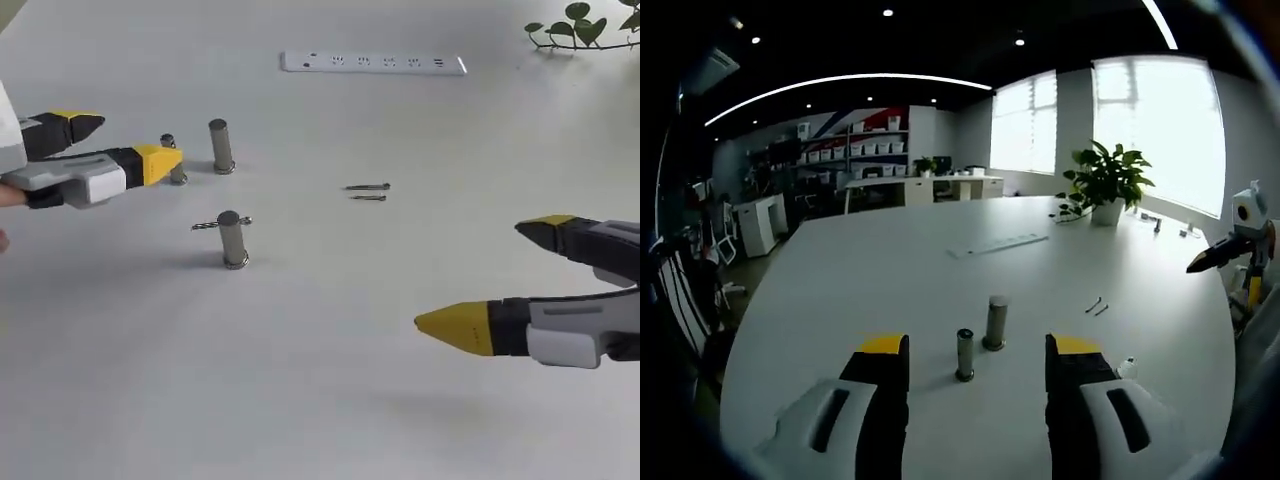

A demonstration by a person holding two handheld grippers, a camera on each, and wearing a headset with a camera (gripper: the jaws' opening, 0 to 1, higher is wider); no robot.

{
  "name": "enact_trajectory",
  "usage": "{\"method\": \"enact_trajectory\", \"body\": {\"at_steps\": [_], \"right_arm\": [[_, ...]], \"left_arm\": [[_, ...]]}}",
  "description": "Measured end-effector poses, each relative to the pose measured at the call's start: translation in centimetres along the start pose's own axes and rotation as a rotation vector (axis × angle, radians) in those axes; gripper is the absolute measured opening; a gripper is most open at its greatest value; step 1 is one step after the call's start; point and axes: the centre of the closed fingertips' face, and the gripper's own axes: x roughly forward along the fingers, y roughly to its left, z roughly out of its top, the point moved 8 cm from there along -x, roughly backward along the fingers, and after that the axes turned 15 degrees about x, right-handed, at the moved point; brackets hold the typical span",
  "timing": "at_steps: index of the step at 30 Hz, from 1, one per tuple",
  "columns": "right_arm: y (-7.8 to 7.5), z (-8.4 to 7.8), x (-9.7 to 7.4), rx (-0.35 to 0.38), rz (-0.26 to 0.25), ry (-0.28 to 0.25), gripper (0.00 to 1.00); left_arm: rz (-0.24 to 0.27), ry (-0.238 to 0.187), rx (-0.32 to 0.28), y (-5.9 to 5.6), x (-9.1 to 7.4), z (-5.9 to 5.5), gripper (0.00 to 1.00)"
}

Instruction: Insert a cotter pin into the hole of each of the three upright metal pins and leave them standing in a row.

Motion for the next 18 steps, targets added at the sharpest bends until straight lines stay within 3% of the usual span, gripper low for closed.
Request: {"method": "enact_trajectory", "body": {"at_steps": [2, 5, 8, 14, 18], "right_arm": [[0.0, -0.2, -0.1, 0.004, -0.004, 0.002, 0.97], [0.0, -0.5, -0.3, 0.012, -0.008, 0.002, 0.96], [0.0, -0.7, -0.4, 0.019, -0.011, 0.003, 0.96], [0.2, -1.5, -0.6, 0.034, -0.013, 0.007, 0.94], [0.3, -1.8, -0.7, 0.039, -0.011, 0.010, 0.93]], "left_arm": [[0.002, 0.016, -0.004, 0.5, 0.8, -0.7, 0.42], [-0.012, 0.035, -0.006, 0.4, 1.8, -1.4, 0.32], [-0.016, 0.070, 0.028, 0.4, 2.7, -2.0, 0.30], [-0.040, 0.093, 0.052, -0.1, 4.0, -2.6, 0.21], [-0.011, 0.126, 0.085, 0.1, 4.7, -2.9, 0.16]]}}
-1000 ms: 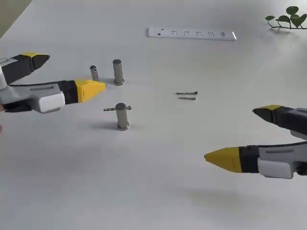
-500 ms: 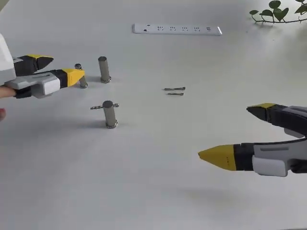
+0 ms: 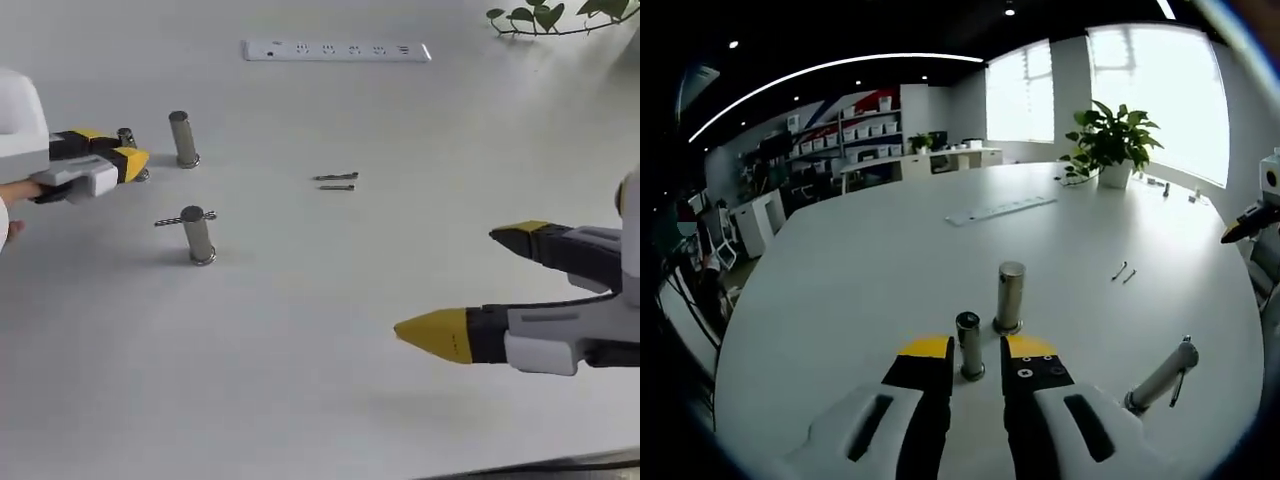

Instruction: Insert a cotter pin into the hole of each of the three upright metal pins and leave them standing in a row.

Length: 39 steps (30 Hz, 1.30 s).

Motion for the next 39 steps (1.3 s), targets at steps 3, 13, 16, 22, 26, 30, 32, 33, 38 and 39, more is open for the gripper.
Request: {"method": "enact_trajectory", "body": {"at_steps": [3, 13, 16, 22, 26, 30, 32, 33, 38, 39], "right_arm": [[0.0, -0.1, -0.1, 0.005, 0.001, -0.003, 0.92], [0.0, -0.4, -0.1, 0.014, 0.003, -0.005, 0.91], [0.0, -0.4, -0.1, 0.008, 0.010, -0.001, 0.90], [0.2, -0.1, 0.0, 0.009, 0.026, -0.020, 0.90], [0.3, 0.2, -0.2, 0.009, 0.036, -0.041, 0.90], [0.1, 0.3, -0.3, 0.007, 0.041, -0.050, 0.90], [0.0, 0.2, -0.4, 0.009, 0.042, -0.055, 0.90], [0.0, 0.2, -0.5, 0.009, 0.043, -0.055, 0.90], [-0.4, -0.1, -0.6, 0.019, 0.047, -0.061, 0.90], [-0.4, -0.2, -0.6, 0.023, 0.047, -0.061, 0.90]], "left_arm": [[0.006, 0.017, 0.008, 0.2, 0.2, -0.1, 0.08], [0.022, 0.033, 0.064, -0.2, 0.7, 0.3, 0.07], [0.046, 0.023, 0.022, -0.1, 0.2, 1.2, 0.07], [0.046, -0.004, 0.001, -0.3, -1.0, 3.6, 0.07], [0.050, -0.034, -0.066, -0.9, -2.5, 6.3, 0.07], [0.043, -0.060, -0.068, -1.6, -3.3, 8.3, 0.07], [0.031, -0.081, -0.074, -2.7, -4.0, 9.6, 0.06], [0.024, -0.087, -0.089, -3.3, -4.1, 10.1, 0.06], [0.008, -0.091, -0.097, -6.6, -4.5, 11.4, 0.06], [0.002, -0.090, -0.093, -7.3, -4.6, 11.6, 0.06]]}}
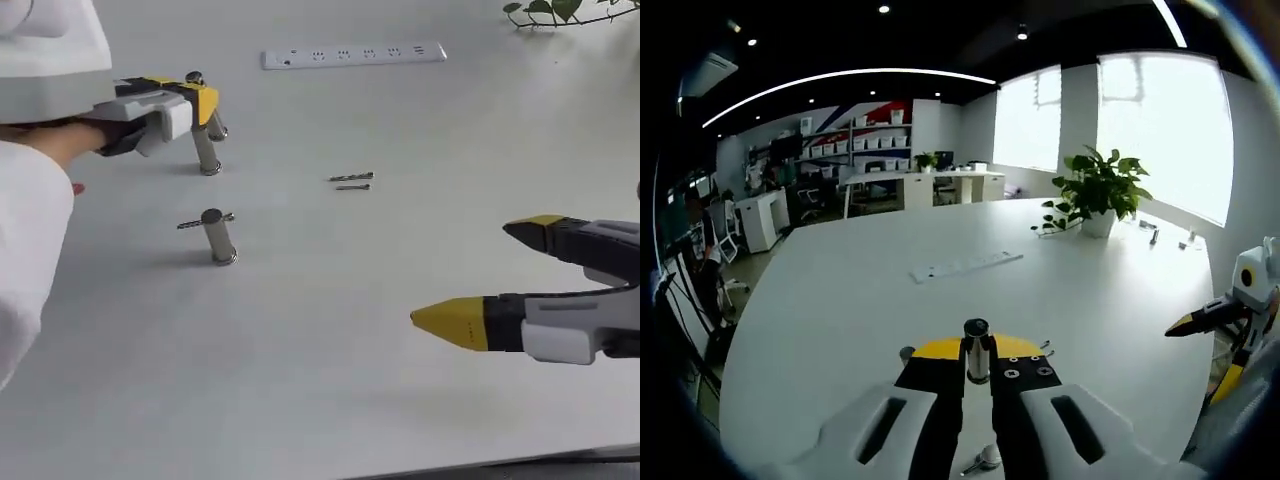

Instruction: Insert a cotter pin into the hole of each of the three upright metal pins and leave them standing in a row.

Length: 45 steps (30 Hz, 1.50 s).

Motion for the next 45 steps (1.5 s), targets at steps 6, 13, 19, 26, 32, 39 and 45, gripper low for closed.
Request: {"method": "enact_trajectory", "body": {"at_steps": [6, 13, 19, 26, 32, 39, 45], "right_arm": [[-0.1, -0.3, 0.0, 0.016, 0.008, -0.005, 0.90], [-0.2, -0.5, 0.0, 0.016, 0.015, 0.001, 0.90], [-0.3, -0.5, 0.1, 0.015, 0.018, 0.006, 0.90], [-0.2, -0.8, 0.3, 0.016, 0.024, 0.026, 0.88], [-0.2, -1.1, 0.4, 0.018, 0.021, 0.035, 0.89], [-0.3, -1.2, 0.3, 0.021, 0.016, 0.037, 0.89], [-0.4, -1.3, 0.2, 0.025, 0.015, 0.038, 0.88]], "left_arm": [[-0.039, 0.019, 0.029, -3.5, 0.6, -0.5, 0.06], [-0.088, 0.089, 0.035, -7.2, 0.0, -2.3, 0.06], [-0.130, 0.133, 0.014, -9.2, 0.2, -4.6, 0.06], [-0.149, 0.169, 0.045, -10.7, 0.3, -6.3, 0.07], [-0.156, 0.181, 0.041, -11.3, 0.6, -7.2, 0.07], [-0.166, 0.175, 0.026, -11.6, 0.7, -7.7, 0.07], [-0.152, 0.160, 0.039, -11.9, 0.3, -7.9, 0.07]]}}
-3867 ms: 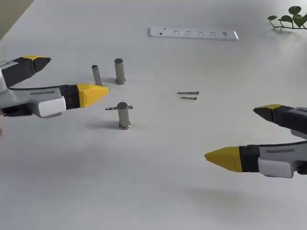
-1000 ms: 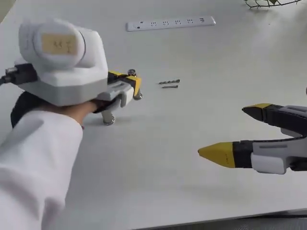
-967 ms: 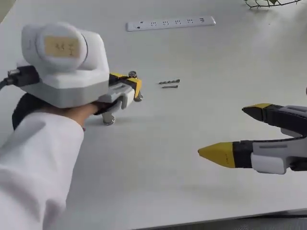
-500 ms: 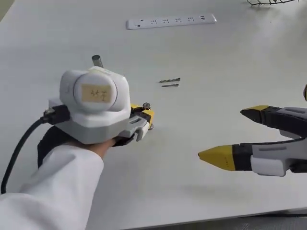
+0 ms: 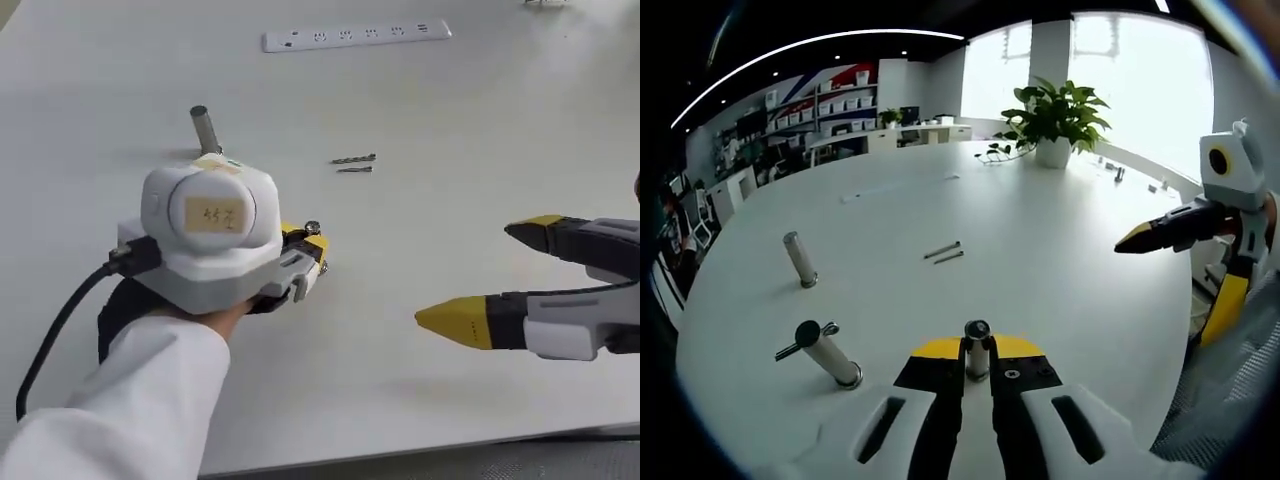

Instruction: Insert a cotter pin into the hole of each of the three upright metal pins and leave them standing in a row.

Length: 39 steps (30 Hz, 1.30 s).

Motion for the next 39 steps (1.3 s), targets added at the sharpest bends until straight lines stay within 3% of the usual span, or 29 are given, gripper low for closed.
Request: {"method": "enact_trajectory", "body": {"at_steps": [4, 9, 11, 13, 16, 19, 20, 24, 25, 29, 35, 39], "right_arm": [[0.1, 0.0, 0.0, 0.003, 0.001, -0.004, 0.88], [0.2, 0.0, 0.0, 0.002, 0.001, -0.002, 0.89], [0.2, -0.1, 0.0, 0.002, 0.002, 0.000, 0.89], [0.2, -0.1, 0.0, 0.001, 0.001, 0.000, 0.89], [0.3, -0.1, 0.0, -0.003, 0.004, 0.001, 0.89], [0.4, -0.1, 0.0, -0.007, 0.006, 0.004, 0.89], [0.4, -0.1, 0.0, -0.008, 0.006, 0.005, 0.89], [0.4, 0.0, 0.0, -0.011, 0.009, 0.008, 0.89], [0.4, 0.0, 0.1, -0.013, 0.009, 0.011, 0.89], [0.4, 0.1, 0.1, -0.019, 0.007, 0.015, 0.89], [0.3, 0.3, -0.1, -0.025, 0.002, 0.023, 0.88], [0.1, 0.7, -0.1, -0.040, 0.000, 0.031, 0.88]], "left_arm": [[-0.001, -0.008, 0.004, 0.0, -0.1, -0.3, 0.07], [-0.028, -0.018, 0.061, -0.3, -0.4, -0.5, 0.11], [-0.032, -0.046, 0.091, -0.2, -0.5, -0.5, 0.25], [-0.037, -0.054, 0.082, -0.1, -1.0, -0.4, 0.37], [-0.095, -0.088, 0.050, -0.1, -1.8, -0.1, 0.47], [-0.150, -0.127, 0.027, -0.1, -2.7, 0.2, 0.68], [-0.160, -0.165, 0.034, -0.1, -3.2, 0.5, 0.76], [-0.253, -0.195, -0.008, -0.6, -4.3, 0.8, 0.99], [-0.295, -0.197, -0.010, -0.8, -4.7, 0.8, 0.99], [-0.334, -0.177, 0.029, -1.1, -5.6, 0.2, 0.99], [-0.339, -0.148, 0.045, -1.2, -6.7, -0.7, 0.99], [-0.339, -0.143, 0.019, -1.0, -7.1, -1.1, 0.99]]}}
